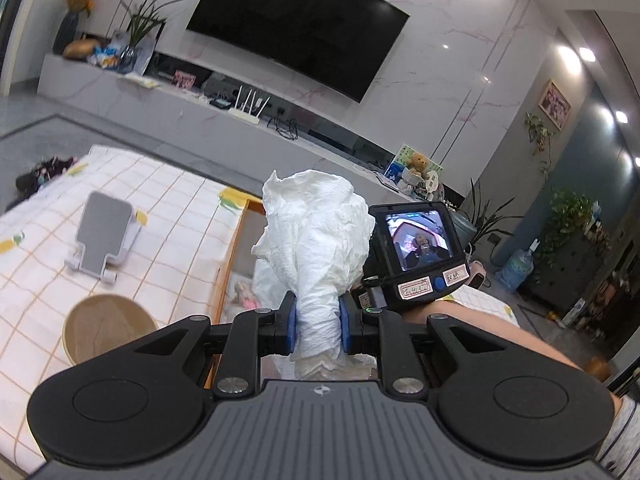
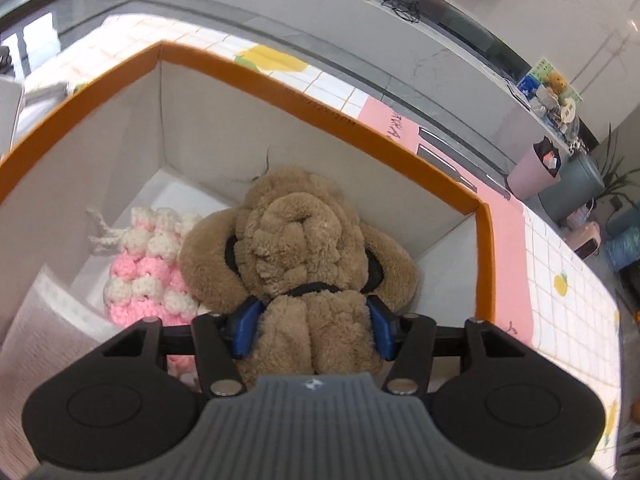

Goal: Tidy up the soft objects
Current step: 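Lower the brown plush into the shoebox and open the right gripper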

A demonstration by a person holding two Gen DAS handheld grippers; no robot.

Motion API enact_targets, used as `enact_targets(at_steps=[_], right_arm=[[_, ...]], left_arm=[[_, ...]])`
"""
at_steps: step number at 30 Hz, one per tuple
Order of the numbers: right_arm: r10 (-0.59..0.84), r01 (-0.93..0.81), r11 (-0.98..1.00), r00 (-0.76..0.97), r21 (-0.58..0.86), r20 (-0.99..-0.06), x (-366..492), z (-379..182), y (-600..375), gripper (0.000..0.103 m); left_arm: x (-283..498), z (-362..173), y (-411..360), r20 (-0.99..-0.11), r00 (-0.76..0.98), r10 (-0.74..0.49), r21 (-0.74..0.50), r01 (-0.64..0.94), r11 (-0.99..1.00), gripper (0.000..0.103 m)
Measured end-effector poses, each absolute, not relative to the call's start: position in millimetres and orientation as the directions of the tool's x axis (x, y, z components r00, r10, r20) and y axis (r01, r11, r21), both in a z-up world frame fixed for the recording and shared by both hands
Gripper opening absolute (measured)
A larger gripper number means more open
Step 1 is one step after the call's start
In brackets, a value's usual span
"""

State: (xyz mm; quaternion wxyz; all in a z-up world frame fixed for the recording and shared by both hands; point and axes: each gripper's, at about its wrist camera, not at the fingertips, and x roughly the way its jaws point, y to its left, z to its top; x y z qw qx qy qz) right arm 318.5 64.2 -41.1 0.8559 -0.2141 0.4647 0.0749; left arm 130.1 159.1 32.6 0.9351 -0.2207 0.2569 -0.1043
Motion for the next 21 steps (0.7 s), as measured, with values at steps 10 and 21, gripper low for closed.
enact_targets(at_steps=[10, 21], right_arm=[[-0.009, -0.317, 0.907, 0.641, -0.276, -0.767, 285.2, -7.0, 52.3, 0.079], [0.057, -0.213, 0.959, 0.792, -0.188, -0.607, 182.4, 43.6, -0.9, 0.084]], left_arm=[[130.2, 33.0, 159.4, -0.456, 0.83, -0.321, -0.478, 0.075, 0.875, 0.023], [125.4, 37.9, 132.3, -0.441, 0.781, -0.442, -0.545, 0.159, 0.824, 0.023]])
